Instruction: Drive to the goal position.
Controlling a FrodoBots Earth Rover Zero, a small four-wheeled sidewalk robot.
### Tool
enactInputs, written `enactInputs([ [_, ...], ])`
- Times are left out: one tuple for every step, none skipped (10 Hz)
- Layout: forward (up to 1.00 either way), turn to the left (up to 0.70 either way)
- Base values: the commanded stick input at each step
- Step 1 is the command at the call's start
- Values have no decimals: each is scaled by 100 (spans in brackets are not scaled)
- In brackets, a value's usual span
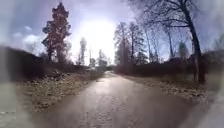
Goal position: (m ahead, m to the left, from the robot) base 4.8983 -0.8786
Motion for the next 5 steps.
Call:
enactInputs([
  [85, 6],
  [85, 6],
  [85, 6],
  [85, 6],
  [85, 6],
])
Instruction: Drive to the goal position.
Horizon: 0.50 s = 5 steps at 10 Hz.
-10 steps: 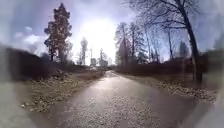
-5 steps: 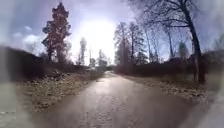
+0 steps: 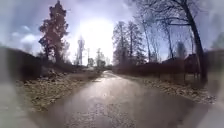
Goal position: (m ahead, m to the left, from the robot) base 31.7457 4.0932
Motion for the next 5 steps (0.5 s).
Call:
enactInputs([
  [85, 6],
  [85, 6],
  [85, 6],
  [85, 6],
  [85, 6],
])
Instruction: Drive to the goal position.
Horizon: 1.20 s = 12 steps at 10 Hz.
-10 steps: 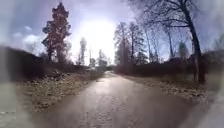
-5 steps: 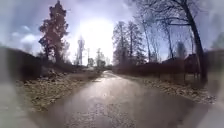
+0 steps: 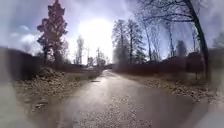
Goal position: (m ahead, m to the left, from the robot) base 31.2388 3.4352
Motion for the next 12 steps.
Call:
enactInputs([
  [85, 6],
  [85, 6],
  [85, 7],
  [85, 7],
  [85, 7],
  [85, 7],
  [85, 8],
  [85, 8],
  [85, 8],
  [85, 7],
  [85, 7],
  [85, 6],
])
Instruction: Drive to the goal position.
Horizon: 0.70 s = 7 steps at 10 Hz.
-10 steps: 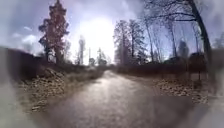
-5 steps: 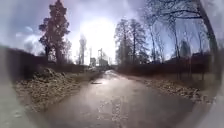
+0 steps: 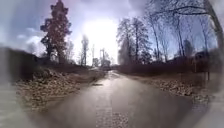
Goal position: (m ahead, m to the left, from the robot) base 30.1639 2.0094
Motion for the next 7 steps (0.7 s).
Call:
enactInputs([
  [85, 5],
  [85, 4],
  [85, 4],
  [85, 4],
  [85, 4],
  [85, 3],
  [85, 2],
])
